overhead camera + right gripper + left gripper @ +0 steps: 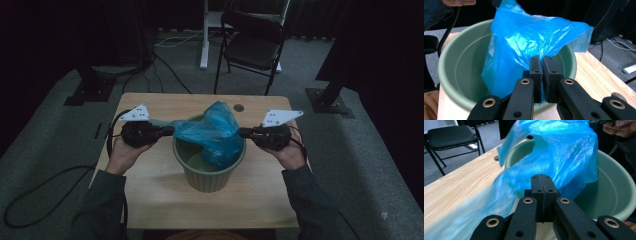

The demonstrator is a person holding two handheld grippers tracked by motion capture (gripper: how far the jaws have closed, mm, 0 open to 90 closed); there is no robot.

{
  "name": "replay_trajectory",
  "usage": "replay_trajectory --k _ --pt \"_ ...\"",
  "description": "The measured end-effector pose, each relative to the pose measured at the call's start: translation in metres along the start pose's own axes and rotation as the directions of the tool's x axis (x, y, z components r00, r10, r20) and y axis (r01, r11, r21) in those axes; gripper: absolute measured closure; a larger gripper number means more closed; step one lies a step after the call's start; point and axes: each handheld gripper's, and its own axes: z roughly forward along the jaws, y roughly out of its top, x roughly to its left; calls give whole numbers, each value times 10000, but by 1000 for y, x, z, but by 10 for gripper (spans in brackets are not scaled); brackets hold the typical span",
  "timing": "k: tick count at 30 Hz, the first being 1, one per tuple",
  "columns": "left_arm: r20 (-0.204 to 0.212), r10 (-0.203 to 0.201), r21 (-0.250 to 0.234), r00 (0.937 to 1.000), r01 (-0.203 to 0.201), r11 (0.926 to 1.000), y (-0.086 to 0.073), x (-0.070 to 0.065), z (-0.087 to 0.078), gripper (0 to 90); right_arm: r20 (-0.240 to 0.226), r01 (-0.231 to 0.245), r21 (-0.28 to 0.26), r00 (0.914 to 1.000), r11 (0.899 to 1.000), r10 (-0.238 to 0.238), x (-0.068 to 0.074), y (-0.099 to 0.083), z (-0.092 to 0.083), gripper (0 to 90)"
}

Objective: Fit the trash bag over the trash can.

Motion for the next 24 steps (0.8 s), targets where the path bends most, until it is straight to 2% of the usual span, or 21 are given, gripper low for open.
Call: replay_trajectory --k 8,10,11,13,20,24 --pt "-370 -153 36 9992 155 9999 -4 4 -2 900 47 -166 198 9999 9997 165 1 -17 -6 866" --pt "-365 -183 -19 9992 183 9998 -3 4 -2 900 124 -309 333 9995 9990 305 0 -22 -7 835" --pt "-365 -174 -52 9992 172 9998 -2 3 -2 900 193 -374 308 9991 9988 368 -1 -22 -8 783" --pt "-365 -85 -41 9993 84 10000 0 0 -1 900 222 -503 54 9985 9987 501 -1 -18 -11 673" --pt "-291 48 -42 9996 -49 10000 5 -3 4 900 125 -433 -324 9990 9985 437 4 -3 -16 618" --pt "-267 71 -75 9996 -74 9999 7 -5 7 900 -161 -311 -148 9994 9994 309 10 10 0 565"
